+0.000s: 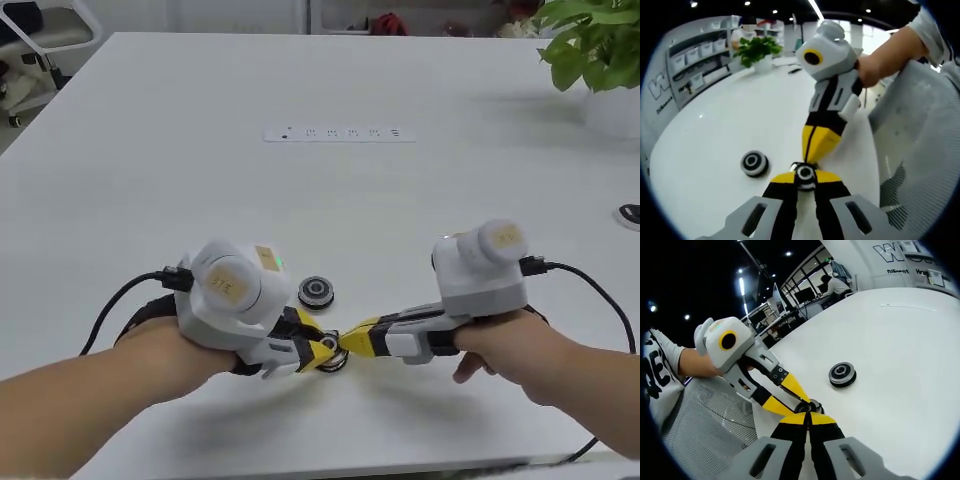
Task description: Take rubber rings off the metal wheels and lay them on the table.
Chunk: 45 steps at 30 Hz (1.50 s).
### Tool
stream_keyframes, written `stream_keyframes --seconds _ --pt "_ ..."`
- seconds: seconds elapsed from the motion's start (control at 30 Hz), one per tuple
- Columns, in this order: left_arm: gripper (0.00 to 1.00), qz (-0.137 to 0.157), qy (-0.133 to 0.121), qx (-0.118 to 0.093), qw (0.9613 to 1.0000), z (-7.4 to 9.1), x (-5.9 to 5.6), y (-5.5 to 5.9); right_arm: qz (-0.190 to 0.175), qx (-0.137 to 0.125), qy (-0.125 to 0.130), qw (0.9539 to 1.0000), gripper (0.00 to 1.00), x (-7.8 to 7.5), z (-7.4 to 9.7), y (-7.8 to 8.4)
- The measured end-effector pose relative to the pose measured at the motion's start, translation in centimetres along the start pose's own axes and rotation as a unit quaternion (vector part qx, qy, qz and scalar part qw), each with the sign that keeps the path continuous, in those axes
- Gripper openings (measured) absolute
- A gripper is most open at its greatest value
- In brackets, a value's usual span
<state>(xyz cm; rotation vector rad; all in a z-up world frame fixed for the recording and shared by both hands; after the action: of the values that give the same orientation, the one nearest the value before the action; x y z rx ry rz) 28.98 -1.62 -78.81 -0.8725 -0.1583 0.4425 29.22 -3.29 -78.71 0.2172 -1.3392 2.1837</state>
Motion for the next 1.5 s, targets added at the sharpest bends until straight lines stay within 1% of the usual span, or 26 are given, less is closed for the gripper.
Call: stream_keyframes --seconds 0.2,0.23,0.27,0.3,0.33,0.37,0.53,0.73,0.87,0.97,1.0,1.13,1.2,1.23,1.3,1.4,1.5 --pt "0.12 0.001 -0.001 0.000 1.0000 0.0 0.0 0.0 0.004 -0.001 -0.008 1.0000 0.00 0.3 -0.2 -0.2" --pt "0.12 0.001 -0.001 0.000 1.0000 0.0 0.0 0.0 0.002 -0.007 -0.012 0.9999 0.00 0.5 -0.2 -0.4" --pt "0.12 0.001 -0.001 0.000 1.0000 0.0 0.0 0.0 0.000 -0.008 -0.014 0.9999 0.00 0.6 -0.2 -0.5" --pt "0.12 0.001 -0.002 0.000 1.0000 0.0 0.0 0.0 0.003 -0.008 -0.023 0.9997 0.00 0.9 -0.3 -0.6" --pt "0.12 0.002 -0.003 -0.001 1.0000 0.0 0.1 0.0 0.006 -0.008 -0.049 0.9988 0.00 1.9 -0.5 -0.6" --pt "0.12 0.006 -0.004 0.002 1.0000 0.0 0.1 0.1 0.014 -0.007 -0.030 0.9994 0.00 1.4 -0.4 -0.6" --pt "0.12 0.004 -0.003 -0.003 1.0000 0.0 0.1 0.0 0.016 -0.003 -0.022 0.9996 0.00 0.9 -0.4 -0.2" --pt "0.12 0.005 -0.006 -0.002 1.0000 0.0 0.0 0.0 0.011 -0.012 -0.011 0.9998 0.00 0.3 0.0 -0.4" --pt "0.13 0.003 -0.004 -0.009 1.0000 0.0 0.0 0.0 0.007 -0.013 -0.007 0.9999 0.00 0.1 0.1 -0.4" --pt "0.14 0.017 0.002 -0.017 0.9997 0.1 0.1 -0.1 0.006 -0.013 -0.006 0.9999 0.00 0.1 0.2 -0.4" --pt "0.14 0.018 0.003 -0.018 0.9997 0.1 0.0 -0.1 0.007 -0.012 -0.007 0.9999 0.00 0.1 0.2 -0.4" --pt "0.14 0.008 0.003 -0.017 0.9998 0.0 -0.1 -0.2 0.010 -0.012 -0.007 0.9999 0.00 0.1 0.2 -0.3" --pt "0.15 0.009 0.004 -0.015 0.9998 0.0 -0.1 -0.2 0.010 -0.012 -0.006 0.9999 0.00 0.1 0.2 -0.4" --pt "0.17 0.011 0.010 -0.015 0.9998 0.0 -0.3 -0.2 0.009 -0.012 -0.006 0.9999 0.00 0.1 0.2 -0.4" --pt "0.21 0.013 0.012 -0.016 0.9997 0.0 -0.3 -0.3 0.008 -0.013 -0.006 0.9999 0.00 0.0 0.3 -0.4" --pt "0.22 0.009 0.015 -0.014 0.9997 0.1 -0.5 -0.3 0.008 -0.013 -0.006 0.9999 0.00 0.0 0.3 -0.4" --pt "0.23 0.007 0.018 -0.015 0.9997 0.4 -0.5 -0.5 0.007 -0.014 -0.008 0.9999 0.00 0.1 0.3 -0.4"
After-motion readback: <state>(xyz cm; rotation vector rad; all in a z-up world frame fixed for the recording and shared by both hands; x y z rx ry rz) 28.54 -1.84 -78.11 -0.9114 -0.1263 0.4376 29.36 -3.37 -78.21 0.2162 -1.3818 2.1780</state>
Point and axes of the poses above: the centre of the closed fingertips' face, and the gripper's own axes: z roughly backward along the fingers, x roughly to its left, y roughly out of its underside, the point moved 1 cm from there along z, roughly backward along the fingers, and after that the axes turned 5 degrees about z, right-handed, at the moved point
